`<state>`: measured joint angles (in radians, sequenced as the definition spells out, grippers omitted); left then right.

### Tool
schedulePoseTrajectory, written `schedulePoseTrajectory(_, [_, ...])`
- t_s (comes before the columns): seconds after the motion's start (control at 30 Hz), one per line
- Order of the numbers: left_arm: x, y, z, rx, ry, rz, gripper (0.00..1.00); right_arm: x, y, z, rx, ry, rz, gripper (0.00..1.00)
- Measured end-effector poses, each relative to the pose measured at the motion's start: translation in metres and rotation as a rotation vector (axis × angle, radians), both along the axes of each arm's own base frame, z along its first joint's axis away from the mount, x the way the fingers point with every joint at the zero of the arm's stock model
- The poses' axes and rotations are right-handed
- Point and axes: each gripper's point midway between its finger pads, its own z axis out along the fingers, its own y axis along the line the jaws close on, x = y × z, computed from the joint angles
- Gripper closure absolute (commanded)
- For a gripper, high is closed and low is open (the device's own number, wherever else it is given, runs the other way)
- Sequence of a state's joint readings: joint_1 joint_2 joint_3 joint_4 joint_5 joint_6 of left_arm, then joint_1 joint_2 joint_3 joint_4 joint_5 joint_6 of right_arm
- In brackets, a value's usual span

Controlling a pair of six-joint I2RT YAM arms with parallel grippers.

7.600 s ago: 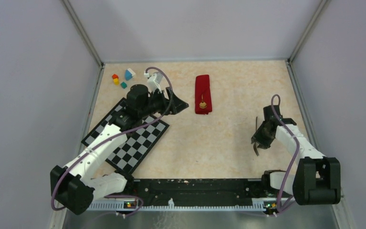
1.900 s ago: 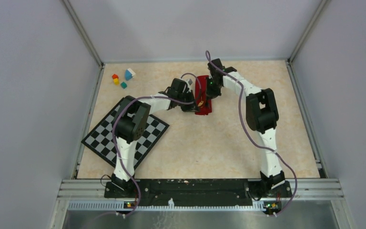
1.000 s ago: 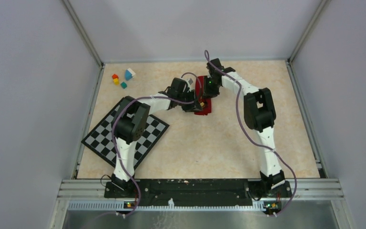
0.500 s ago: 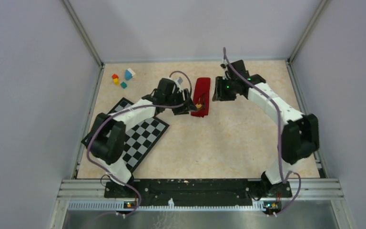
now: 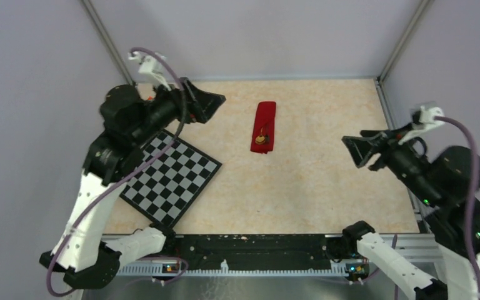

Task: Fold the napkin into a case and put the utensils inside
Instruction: Reset both arms

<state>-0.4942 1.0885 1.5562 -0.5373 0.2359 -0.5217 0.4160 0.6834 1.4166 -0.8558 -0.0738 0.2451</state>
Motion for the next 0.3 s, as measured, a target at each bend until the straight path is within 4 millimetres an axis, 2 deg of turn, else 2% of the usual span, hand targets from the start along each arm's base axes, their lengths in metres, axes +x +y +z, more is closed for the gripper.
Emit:
schedulePoseTrajectory(0.1, [-0.028, 0.028, 0.044, -0.024, -0.114, 0.059, 0.01, -0.032, -0.024, 0.036, 0.045, -0.126, -0.046, 0.36])
schedulePoseTrajectory(0.13, [-0.038, 0.037, 0.053, -0.03, -0.141, 0.076, 0.01, -0.041, -0.03, 0.044, 0.056, -0.156, -0.06, 0.29])
schedulePoseTrajectory(0.2, [-0.058, 0.053, 0.063, -0.042, -0.18, 0.101, 0.01, -0.054, -0.042, 0.053, 0.077, -0.207, -0.09, 0.26])
schedulePoseTrajectory(0.3, [-0.082, 0.068, 0.072, -0.064, -0.223, 0.114, 0.01, -0.067, -0.054, 0.057, 0.092, -0.246, -0.123, 0.25])
